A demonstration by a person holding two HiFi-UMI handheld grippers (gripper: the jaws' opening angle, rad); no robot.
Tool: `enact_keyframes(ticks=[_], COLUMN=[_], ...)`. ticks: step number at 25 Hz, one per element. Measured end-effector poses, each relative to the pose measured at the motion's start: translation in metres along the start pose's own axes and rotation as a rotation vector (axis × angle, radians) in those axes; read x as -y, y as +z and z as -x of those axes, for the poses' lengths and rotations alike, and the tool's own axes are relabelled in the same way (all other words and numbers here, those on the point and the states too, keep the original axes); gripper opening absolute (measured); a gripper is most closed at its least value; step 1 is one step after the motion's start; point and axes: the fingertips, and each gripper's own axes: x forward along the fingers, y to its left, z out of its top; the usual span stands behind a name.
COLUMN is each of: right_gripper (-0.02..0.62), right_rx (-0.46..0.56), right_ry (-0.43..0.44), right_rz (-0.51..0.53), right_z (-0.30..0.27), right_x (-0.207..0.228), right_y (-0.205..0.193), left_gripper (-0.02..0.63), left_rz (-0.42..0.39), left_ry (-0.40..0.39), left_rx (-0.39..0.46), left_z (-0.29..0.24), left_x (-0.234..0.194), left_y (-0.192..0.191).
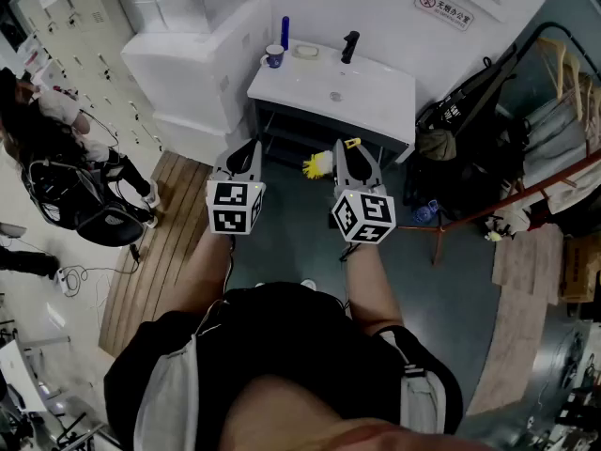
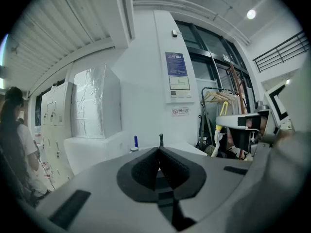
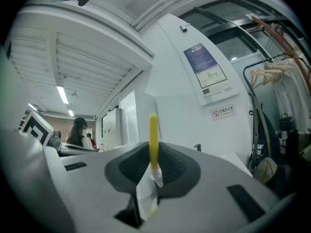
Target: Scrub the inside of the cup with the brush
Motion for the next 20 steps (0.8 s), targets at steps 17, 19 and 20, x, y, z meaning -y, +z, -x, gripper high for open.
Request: enact_keyframes(ticks=[17,19,20], right_gripper=[0.057,0.057,0.056], right_rx=[0.006,0.015,0.018], right_ry=[-0.050,-0.060,-0.062], right_rz=[-0.012,-0.023,-0.026], right_z=[-0.029,-0.040,-0.047], right_x=[-0.046,-0.037,-0.033], right_y=[-0.020,-0.021,-0.023], left_gripper=[0.014,0.014,0.014], left_rz=[0.016,0.017,0.015], left_ry=[-0.021,-0.017,-0.015], left_rx=[-0.010,-0.010,-0.011], left_z=[0.002,-0.009,-0.016], left_x=[-0.069,-0.076,-0.080], left_y=[-0.024,-0.024,-0.024])
